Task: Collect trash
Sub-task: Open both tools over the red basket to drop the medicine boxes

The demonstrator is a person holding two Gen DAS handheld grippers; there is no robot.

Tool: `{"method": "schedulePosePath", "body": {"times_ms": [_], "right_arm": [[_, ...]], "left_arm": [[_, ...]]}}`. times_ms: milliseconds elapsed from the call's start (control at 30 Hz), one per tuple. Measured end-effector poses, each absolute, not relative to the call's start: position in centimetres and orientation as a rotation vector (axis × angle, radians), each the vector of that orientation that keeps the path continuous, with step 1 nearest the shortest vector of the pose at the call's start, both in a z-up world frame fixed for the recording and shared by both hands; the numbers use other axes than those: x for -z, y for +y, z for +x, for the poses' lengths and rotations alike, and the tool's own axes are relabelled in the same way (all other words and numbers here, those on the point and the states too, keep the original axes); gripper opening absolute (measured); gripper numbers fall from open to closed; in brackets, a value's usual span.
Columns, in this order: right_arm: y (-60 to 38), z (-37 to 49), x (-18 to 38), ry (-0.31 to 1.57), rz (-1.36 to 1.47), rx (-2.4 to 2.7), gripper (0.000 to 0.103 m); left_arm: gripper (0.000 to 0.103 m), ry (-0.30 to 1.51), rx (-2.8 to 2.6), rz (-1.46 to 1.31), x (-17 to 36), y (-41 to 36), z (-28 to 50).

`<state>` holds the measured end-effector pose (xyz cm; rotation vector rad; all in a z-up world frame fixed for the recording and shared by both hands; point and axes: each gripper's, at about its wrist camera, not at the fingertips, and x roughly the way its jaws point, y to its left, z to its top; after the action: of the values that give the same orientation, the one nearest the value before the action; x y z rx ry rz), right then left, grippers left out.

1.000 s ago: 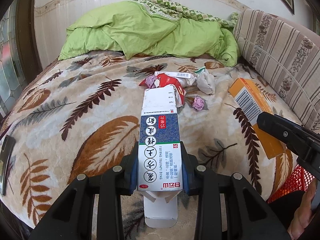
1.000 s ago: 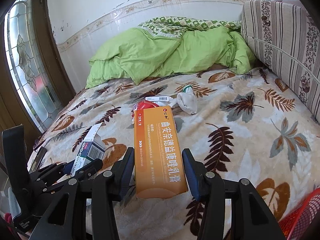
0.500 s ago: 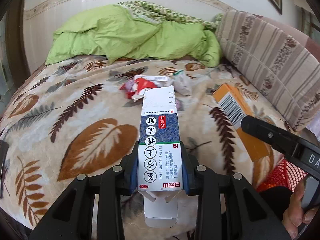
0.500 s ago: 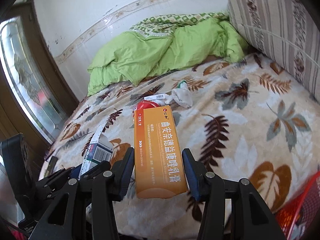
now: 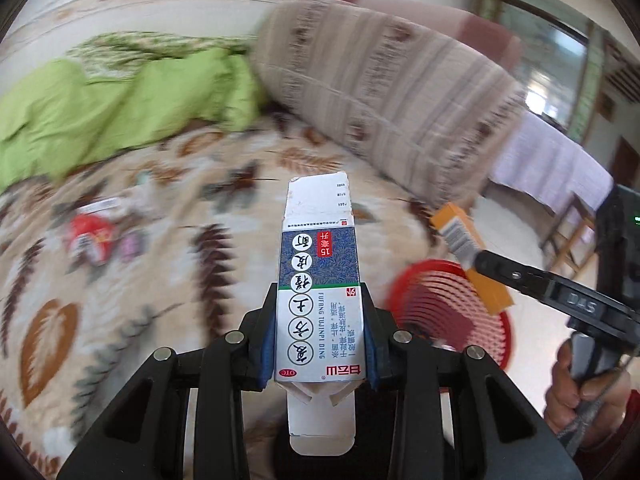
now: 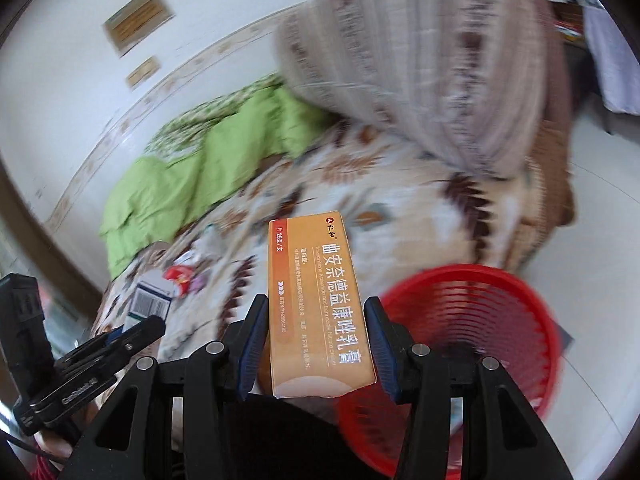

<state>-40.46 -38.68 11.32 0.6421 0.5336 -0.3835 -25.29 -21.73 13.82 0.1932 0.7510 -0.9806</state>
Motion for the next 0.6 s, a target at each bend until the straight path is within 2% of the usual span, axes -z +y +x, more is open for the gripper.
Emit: {"method": "schedulePosePath", "body": {"times_ms": [200,233,267,300,333,500,600], "right_arm": [[-43.0,-45.6,-10.2,0.521,0.723,0.517,0.053],[-43.5,-46.1,-10.1,0.517,0.732,0.533,0.053],[-43.9,-46.5,-10.0,0.512,0.738,0.547,0.058],[-44.2,-46.9,-10.0,0.509,0.743,0.557,0.062],[-44.5,-47.2,-10.0,0.506,0.745,0.567,0.066],[-44.6,-46.5,-10.3,0.508,0.735,0.547,0.066],[-43.9,-44.8,-10.5,0.512,0.729,0.516,0.066]], "left_arm": [[0.033,0.844,1.182,0.252,-12.6,-29.7,-29.7],[0.038,0.856,1.201,0.263,-12.3,-30.7,-30.2],[0.045,0.867,1.205,0.278,-12.1,-31.6,-30.6],[0.055,0.867,1.200,0.281,-11.9,-31.8,-30.7],[0.055,0.864,1.198,0.279,-11.8,-32.0,-30.8],[0.056,0.853,1.157,0.259,-11.9,-30.3,-28.9],[0.059,0.845,1.095,0.225,-12.3,-28.1,-26.9]]}}
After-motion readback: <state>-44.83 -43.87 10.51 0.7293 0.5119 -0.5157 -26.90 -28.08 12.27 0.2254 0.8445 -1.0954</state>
